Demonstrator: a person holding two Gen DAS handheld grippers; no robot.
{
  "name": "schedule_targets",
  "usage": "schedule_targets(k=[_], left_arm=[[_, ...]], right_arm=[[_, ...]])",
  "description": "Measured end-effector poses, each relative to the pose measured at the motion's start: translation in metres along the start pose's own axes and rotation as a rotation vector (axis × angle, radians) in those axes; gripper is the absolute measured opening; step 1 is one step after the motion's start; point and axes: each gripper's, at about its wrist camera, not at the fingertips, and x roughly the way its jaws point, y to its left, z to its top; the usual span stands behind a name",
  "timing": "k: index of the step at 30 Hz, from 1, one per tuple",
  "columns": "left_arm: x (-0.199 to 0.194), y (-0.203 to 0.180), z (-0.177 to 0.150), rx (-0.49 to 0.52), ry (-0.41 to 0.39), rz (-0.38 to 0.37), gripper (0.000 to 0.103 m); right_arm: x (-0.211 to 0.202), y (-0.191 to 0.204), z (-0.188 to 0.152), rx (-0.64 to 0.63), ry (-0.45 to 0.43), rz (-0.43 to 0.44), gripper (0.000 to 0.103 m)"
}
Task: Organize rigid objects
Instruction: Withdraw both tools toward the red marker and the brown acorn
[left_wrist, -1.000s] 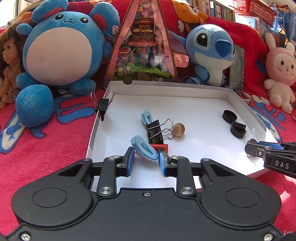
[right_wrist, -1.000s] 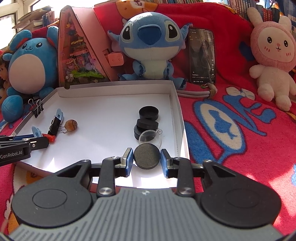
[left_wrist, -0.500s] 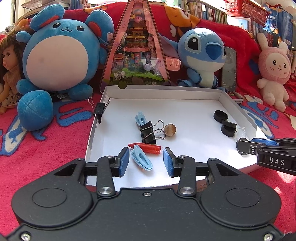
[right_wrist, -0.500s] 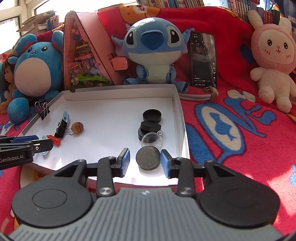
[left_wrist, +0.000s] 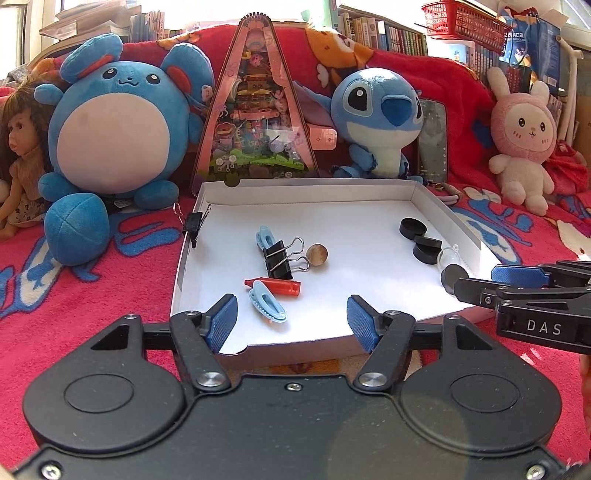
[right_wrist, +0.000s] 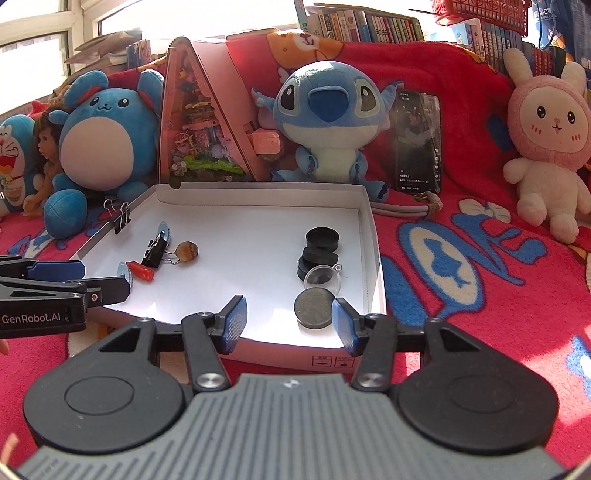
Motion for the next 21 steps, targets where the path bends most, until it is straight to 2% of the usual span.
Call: schedule_targets(k=[13, 19, 21], left_arm=[[-0.034, -0.014, -0.020, 0.031, 0.003, -0.084, 0.072], [-0.045, -0.025, -0.033, 0.030, 0.027, -0.146, 0.074], [-0.047, -0.028, -0.037, 0.025, 0.033, -0.169, 0.079]], right_arm=[[-0.048, 0.009, -0.021, -0.089, -0.061, 0.021, 0.076], [-0.073, 0.008, -0.044, -0.106, -0.076, 0.030, 0.080], [-0.082, 0.006, -0.054, -0.096, -0.081, 0.032, 0.082]])
